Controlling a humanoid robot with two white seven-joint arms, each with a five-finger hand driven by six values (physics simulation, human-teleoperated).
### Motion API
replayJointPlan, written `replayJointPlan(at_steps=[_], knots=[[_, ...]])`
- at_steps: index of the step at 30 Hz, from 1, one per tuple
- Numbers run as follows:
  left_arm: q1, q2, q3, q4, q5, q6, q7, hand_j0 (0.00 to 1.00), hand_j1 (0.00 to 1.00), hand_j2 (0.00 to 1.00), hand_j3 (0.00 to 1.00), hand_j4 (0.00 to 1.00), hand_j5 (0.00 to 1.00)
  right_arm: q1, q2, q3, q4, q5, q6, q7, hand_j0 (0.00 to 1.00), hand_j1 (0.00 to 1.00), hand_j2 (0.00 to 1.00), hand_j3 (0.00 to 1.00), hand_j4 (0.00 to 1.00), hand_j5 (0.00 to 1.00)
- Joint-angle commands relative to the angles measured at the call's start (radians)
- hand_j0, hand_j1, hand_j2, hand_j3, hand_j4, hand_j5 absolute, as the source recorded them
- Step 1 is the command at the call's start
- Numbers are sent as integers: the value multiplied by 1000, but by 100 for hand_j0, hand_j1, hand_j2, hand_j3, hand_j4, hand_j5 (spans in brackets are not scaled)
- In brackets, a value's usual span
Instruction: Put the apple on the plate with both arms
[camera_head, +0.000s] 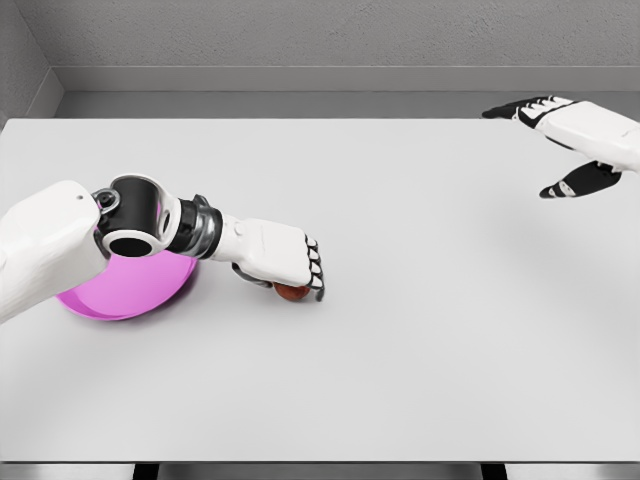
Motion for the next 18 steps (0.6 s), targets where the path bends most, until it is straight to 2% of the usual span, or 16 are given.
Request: replayJointPlan(at_steps=[1,8,12,18], knots=[[0,1,-1,-1,-3,2,0,67,67,67,67,67,67,2,-1,0,-1,-3,1,0,100,100,100,100,100,100],[6,2,-2,4,-54,2,0,66,66,66,66,66,66,2,-1,1,1,-3,1,0,100,100,100,100,100,100],[8,2,-2,4,-58,2,0,40,40,40,40,40,40,2,-1,1,-1,-3,1,0,100,100,100,100,100,100],[5,8,-4,6,-46,2,0,26,26,26,26,26,26,2,-1,1,-1,-3,1,0,100,100,100,100,100,100]])
